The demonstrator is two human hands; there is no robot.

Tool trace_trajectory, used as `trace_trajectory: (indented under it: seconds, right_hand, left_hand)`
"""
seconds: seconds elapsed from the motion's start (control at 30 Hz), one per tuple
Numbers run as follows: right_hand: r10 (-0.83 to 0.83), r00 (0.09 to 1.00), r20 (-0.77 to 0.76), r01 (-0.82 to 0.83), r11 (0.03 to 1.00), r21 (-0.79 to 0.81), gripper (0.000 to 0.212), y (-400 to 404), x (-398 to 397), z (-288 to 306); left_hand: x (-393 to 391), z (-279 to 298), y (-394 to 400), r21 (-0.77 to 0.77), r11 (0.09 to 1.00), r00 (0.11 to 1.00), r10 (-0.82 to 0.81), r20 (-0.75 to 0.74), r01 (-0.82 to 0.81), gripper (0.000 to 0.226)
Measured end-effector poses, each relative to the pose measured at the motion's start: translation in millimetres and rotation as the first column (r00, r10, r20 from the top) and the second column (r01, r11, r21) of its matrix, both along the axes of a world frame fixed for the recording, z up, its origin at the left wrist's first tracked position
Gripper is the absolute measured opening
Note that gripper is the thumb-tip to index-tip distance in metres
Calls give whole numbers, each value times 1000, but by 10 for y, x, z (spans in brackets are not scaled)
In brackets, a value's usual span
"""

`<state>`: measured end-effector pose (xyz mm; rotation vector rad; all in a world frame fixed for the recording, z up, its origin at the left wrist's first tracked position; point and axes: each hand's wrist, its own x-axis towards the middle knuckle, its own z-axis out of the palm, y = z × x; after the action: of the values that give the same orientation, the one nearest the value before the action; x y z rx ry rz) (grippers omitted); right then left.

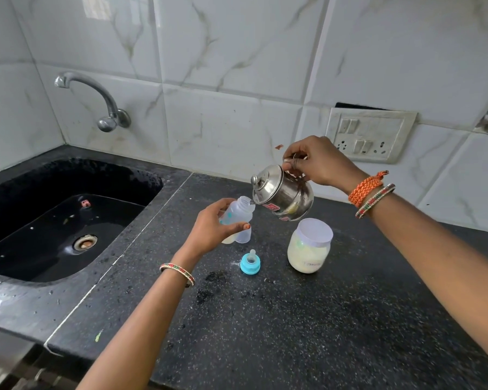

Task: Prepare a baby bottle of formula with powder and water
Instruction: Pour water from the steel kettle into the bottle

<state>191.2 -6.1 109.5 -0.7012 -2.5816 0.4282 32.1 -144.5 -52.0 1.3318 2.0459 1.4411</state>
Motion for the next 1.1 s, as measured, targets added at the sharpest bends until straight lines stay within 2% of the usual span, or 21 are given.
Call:
trace_trajectory:
  seconds: [0.27,0.73,1.1]
  right_hand:
    - [5,1000,-9,-4,994,105,18,-6,4,82]
    - [-11,1000,-9,12,991,136,16,10,32,238]
    - [-73,996,51,63,982,177,15,-15,-9,283]
  left_hand:
    - [7,-26,2,-24,1000,1000,-11,1,11,62]
    - [-2,-47,0,-31,999,999,-33,42,34,63]
    - [31,-11,26,-44,996,997,-74,35,75,60]
